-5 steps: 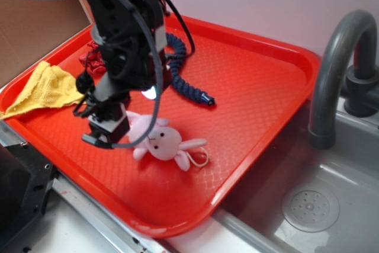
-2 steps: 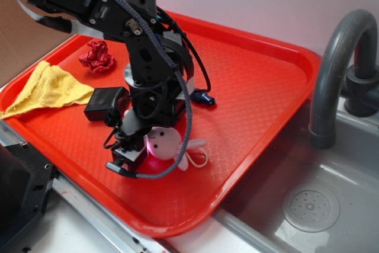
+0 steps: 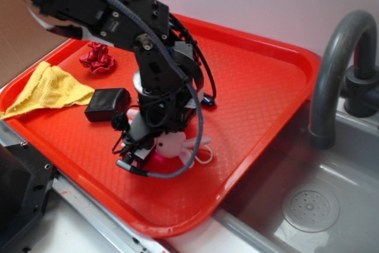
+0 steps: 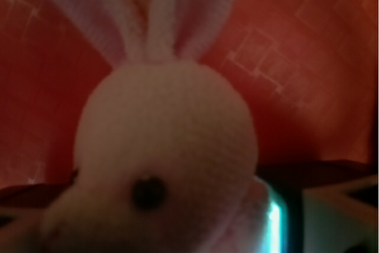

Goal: Grab the pink bunny.

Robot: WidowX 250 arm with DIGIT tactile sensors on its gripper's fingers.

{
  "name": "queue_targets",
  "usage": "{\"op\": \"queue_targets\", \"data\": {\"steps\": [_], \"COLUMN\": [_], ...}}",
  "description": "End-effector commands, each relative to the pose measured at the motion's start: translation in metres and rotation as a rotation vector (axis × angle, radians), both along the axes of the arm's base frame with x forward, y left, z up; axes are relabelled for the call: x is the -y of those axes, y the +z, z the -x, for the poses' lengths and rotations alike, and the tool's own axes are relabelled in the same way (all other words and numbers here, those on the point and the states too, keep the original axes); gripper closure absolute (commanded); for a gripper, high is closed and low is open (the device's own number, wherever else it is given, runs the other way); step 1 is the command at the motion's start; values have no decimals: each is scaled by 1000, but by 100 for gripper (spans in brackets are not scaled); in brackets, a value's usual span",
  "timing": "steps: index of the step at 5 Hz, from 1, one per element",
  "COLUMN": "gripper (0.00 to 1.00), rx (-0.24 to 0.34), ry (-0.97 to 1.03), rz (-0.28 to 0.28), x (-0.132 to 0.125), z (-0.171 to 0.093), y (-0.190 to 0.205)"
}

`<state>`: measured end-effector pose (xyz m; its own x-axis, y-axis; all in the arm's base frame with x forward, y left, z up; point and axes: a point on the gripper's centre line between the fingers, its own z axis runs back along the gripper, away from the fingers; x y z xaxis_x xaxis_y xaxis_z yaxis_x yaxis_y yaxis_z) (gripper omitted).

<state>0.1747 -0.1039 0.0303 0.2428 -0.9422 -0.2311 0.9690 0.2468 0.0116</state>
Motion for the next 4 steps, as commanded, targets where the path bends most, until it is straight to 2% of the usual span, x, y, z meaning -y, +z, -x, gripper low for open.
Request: {"op": "queue_targets", "data": {"steps": [1, 2, 3, 4], "gripper": [100, 100, 100, 100], "rx": [149, 212, 301, 406], "ry": [284, 536, 780, 1019], "rz": [119, 229, 275, 291], "x": [-19, -40, -64, -78], "z": [-8, -16, 2, 18], "y": [50, 98, 147, 194]}}
